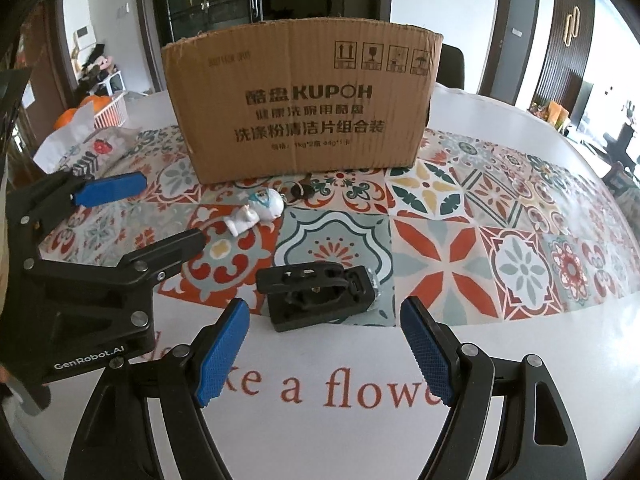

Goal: Organize rigid objects
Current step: 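Grasp the astronaut figurine with the left tool while the right tool grasps the black clip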

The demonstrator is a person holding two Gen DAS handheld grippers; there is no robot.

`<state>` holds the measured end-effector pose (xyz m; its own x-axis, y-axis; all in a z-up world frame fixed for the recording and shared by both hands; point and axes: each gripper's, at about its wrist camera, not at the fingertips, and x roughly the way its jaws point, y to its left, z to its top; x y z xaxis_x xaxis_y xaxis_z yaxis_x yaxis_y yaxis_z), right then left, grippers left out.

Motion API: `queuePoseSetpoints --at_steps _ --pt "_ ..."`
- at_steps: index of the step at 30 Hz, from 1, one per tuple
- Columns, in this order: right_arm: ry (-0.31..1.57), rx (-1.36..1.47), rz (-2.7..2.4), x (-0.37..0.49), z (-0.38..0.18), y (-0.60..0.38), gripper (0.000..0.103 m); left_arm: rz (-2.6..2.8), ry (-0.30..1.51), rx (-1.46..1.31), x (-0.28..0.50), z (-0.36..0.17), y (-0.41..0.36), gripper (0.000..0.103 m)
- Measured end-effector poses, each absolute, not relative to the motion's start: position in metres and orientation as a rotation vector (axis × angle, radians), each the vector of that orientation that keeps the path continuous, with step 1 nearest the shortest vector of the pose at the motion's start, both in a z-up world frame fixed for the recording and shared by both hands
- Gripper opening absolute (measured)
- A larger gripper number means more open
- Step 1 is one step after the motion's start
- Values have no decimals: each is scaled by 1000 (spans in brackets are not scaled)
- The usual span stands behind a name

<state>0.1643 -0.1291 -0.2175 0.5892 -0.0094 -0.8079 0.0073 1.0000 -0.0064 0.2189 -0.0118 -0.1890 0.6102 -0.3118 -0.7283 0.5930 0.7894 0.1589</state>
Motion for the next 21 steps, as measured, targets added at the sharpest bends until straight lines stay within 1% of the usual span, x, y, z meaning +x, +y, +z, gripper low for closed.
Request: queuePoseSetpoints --at_steps 11,17,21 --pt "984 -118 45 178 -236 -120 79 -628 748 460 232 -206 -27 74" --pt "989 -94 55 188 -242 -129 79 -651 754 432 245 -211 -35 74" --pt "989 -71 72 194 -245 -131 79 -663 761 424 254 -215 -40 68"
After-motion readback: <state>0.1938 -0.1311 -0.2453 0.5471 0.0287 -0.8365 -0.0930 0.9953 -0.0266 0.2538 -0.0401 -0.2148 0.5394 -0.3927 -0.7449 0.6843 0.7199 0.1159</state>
